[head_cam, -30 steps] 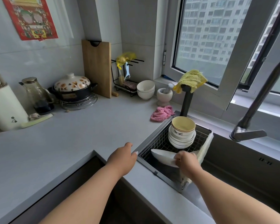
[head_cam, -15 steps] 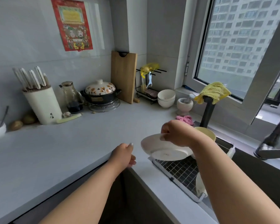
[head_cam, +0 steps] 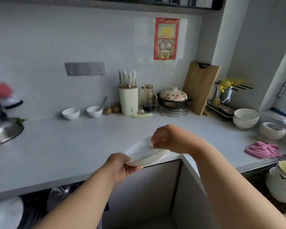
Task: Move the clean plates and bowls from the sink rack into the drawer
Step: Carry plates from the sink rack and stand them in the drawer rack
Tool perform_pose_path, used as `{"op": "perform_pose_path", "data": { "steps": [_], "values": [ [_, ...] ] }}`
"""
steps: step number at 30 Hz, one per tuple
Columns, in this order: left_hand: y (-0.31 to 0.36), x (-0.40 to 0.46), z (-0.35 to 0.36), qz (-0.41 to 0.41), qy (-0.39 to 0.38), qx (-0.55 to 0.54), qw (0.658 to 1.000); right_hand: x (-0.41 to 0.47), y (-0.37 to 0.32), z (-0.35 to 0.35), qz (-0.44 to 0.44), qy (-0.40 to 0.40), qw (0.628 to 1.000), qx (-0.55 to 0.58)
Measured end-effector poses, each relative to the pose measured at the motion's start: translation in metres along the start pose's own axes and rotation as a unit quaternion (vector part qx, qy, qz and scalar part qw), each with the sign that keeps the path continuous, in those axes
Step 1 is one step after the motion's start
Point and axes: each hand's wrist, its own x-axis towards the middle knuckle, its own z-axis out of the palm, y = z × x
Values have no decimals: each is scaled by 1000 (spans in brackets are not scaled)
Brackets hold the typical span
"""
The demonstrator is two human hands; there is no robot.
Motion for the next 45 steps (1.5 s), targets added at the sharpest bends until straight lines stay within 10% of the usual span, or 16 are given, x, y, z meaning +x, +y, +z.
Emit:
{"op": "perform_pose_path", "data": {
  "steps": [5,8,14,24,45],
  "values": [
    [7,-38,-96,61,88,-44,993,57,-44,59,69,180,980,36],
    [7,-63,-154,83,144,-41,985,80,-83,103,177,68,968,164],
    [-3,-114,-260,90,218,-69,969,88,-179,177,219,-108,808,537],
    [-16,-165,-386,76,401,71,910,112,-292,260,209,-170,824,498],
    [-32,-173,-482,56,471,196,859,180,-315,446,345,-267,829,348]
  ]
}}
